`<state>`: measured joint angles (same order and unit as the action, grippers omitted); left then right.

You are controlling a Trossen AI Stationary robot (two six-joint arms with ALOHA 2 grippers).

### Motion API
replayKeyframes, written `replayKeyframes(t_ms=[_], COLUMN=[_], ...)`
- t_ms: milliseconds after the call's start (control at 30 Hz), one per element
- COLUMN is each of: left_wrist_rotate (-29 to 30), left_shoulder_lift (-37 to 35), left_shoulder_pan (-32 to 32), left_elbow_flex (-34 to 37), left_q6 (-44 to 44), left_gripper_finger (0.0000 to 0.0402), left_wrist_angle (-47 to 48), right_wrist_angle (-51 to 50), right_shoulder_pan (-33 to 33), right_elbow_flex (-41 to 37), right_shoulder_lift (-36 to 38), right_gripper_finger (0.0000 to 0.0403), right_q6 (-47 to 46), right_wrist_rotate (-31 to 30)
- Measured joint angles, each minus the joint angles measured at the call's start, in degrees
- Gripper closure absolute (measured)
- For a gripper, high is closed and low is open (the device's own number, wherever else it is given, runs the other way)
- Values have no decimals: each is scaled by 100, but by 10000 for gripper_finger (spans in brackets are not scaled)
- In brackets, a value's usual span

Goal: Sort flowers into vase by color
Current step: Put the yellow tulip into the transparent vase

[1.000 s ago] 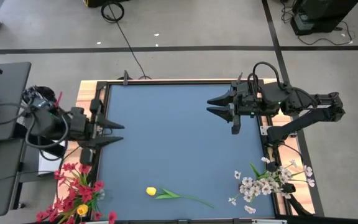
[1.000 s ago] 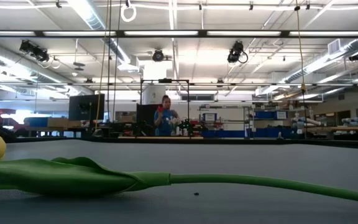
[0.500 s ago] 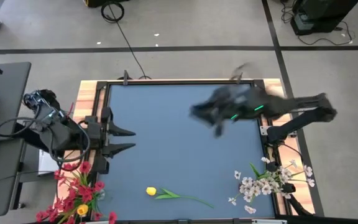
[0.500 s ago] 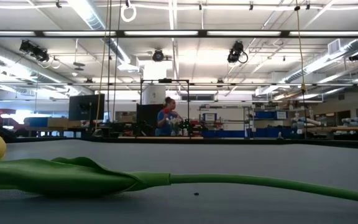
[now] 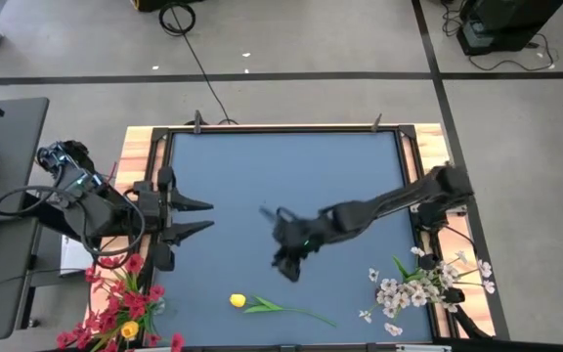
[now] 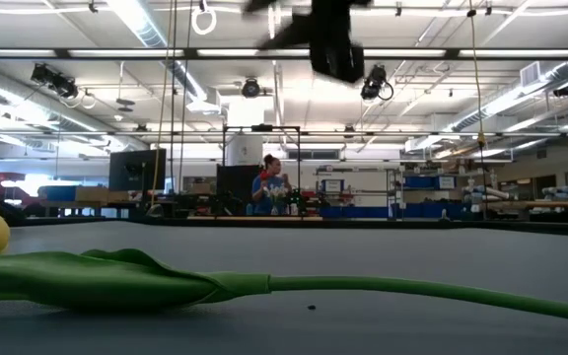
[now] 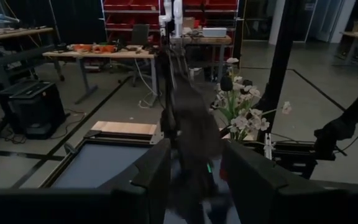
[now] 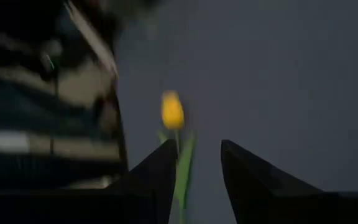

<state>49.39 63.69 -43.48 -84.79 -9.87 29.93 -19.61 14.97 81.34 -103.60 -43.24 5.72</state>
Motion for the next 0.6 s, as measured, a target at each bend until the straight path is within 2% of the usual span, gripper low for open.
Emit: replayKeyframes(t_ms=[200, 367, 467, 600], left_wrist_rotate=[22, 50, 54, 50], left_shoulder_lift=[49, 233, 440, 745], left_shoulder_pan=[55, 249, 405, 530], left_elbow_flex=[0, 0, 0, 7], left_q6=[-140, -260, -315, -442], left_gripper_finger=[251, 251, 251, 251], left_wrist_angle=[11, 149, 167, 170], right_wrist_angle=[-296, -479, -444, -440], right_shoulder_pan=[348, 708, 930, 1183], right_elbow_flex=[-3, -2, -2, 7], right_shoulder_lift=[-884, -1464, -1635, -1708], right_gripper_finger=[266, 266, 265, 264], right_q6=[52, 722, 1032, 1219], right_wrist_rotate=[574, 905, 904, 542])
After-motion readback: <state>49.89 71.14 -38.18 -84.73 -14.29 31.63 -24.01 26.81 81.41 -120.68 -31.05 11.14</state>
